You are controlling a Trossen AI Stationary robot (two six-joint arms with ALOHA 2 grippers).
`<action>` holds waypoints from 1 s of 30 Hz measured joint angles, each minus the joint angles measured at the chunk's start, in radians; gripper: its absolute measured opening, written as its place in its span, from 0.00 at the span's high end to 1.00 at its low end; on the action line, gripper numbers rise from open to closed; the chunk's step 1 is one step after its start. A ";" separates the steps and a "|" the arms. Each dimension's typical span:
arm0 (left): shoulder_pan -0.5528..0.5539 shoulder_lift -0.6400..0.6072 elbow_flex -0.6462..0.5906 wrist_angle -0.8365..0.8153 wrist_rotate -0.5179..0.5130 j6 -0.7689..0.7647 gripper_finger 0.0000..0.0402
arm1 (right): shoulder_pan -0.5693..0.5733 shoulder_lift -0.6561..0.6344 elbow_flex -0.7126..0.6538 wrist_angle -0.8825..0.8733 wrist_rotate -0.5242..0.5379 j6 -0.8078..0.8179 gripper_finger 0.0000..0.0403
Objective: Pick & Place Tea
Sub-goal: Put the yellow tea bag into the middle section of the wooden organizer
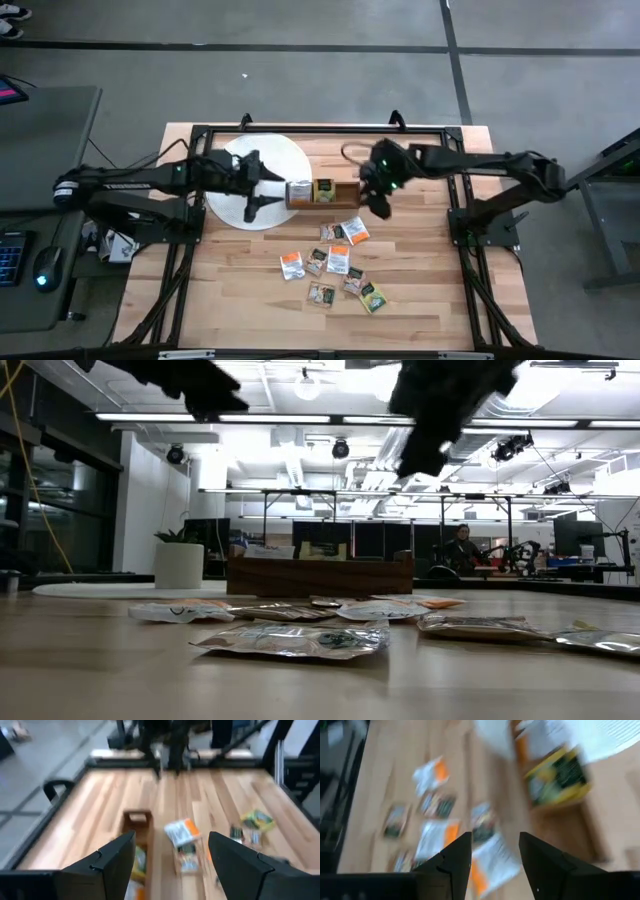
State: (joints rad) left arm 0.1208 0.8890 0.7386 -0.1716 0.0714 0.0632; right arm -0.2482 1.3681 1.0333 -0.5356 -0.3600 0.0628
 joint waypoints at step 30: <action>-0.441 0.028 -0.154 0.299 -0.477 -0.306 0.38 | 0.631 -0.077 -0.556 0.626 0.249 0.549 0.59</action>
State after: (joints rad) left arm -0.3206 0.9173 0.5850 0.1270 -0.4057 -0.2429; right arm 0.3827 1.2908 0.4778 0.0902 -0.1113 0.6121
